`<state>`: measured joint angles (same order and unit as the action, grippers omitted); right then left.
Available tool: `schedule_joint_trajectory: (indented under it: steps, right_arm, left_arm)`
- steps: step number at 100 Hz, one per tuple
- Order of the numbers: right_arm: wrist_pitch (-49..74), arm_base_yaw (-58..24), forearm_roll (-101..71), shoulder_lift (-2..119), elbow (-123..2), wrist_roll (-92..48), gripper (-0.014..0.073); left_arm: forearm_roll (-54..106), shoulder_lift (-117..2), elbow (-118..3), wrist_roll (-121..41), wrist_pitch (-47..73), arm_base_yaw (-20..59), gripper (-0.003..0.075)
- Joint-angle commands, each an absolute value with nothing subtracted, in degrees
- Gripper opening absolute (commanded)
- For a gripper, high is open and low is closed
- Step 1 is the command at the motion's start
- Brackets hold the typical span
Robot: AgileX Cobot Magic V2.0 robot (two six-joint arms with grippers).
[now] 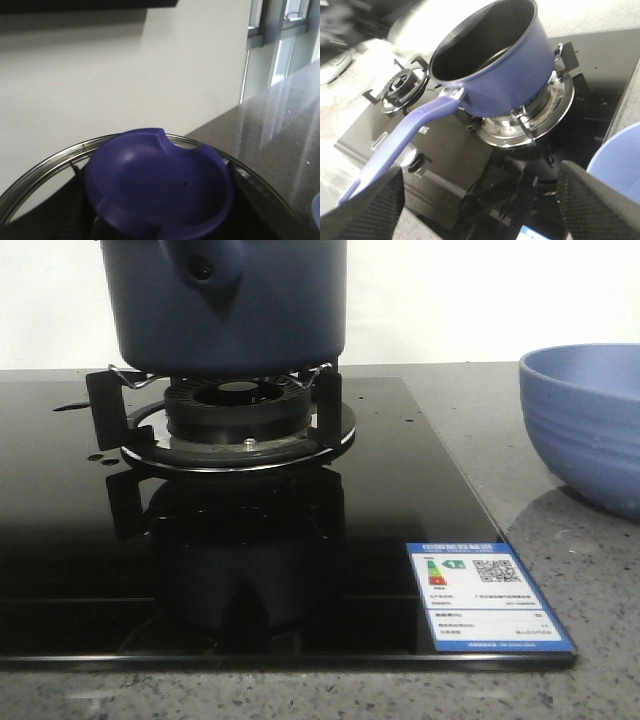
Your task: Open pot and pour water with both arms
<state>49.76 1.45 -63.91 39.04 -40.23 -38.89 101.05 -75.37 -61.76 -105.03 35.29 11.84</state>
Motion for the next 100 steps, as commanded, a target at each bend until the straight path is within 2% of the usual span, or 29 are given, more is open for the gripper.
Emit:
schedule_joint_trajectory:
  steps: [1, 20, 47, 60, 69, 86, 100]
  right_arm:
    - [46.17, 1.43, -67.39, 38.88, -42.24, -39.76, 0.0563]
    - [42.53, 3.55, -59.98, 40.19, -42.63, -32.58, 0.0563]
    - [50.87, 5.82, -37.20, 47.03, -52.19, -13.89, 0.0563]
    - [56.80, 5.82, -20.55, 50.38, -58.04, -4.03, 0.0561]
    - [60.94, 5.82, -13.82, 53.29, -59.84, -1.03, 0.0514]
    - [61.58, 5.82, -13.22, 58.79, -59.84, -0.78, 0.0398]
    - [60.03, 5.82, -13.57, 63.08, -58.96, -0.78, 0.0386]
  left_arm:
    - [102.06, -70.23, -63.90, -101.13, 37.75, 9.47, 0.0125]
    - [92.60, -63.43, -61.62, -91.99, 36.84, 6.46, 0.0161]
    - [87.22, -50.41, -53.61, -85.59, 28.52, 6.00, 0.0161]
    - [87.33, -45.89, -51.32, -84.93, 27.81, 6.26, 0.0161]
    - [87.33, -44.07, -50.82, -84.93, 27.36, 7.39, 0.0161]
    - [88.68, -43.26, -50.82, -84.93, 27.36, 8.61, 0.0161]
    - [90.02, -43.26, -50.82, -84.93, 27.46, 8.65, 0.0160]
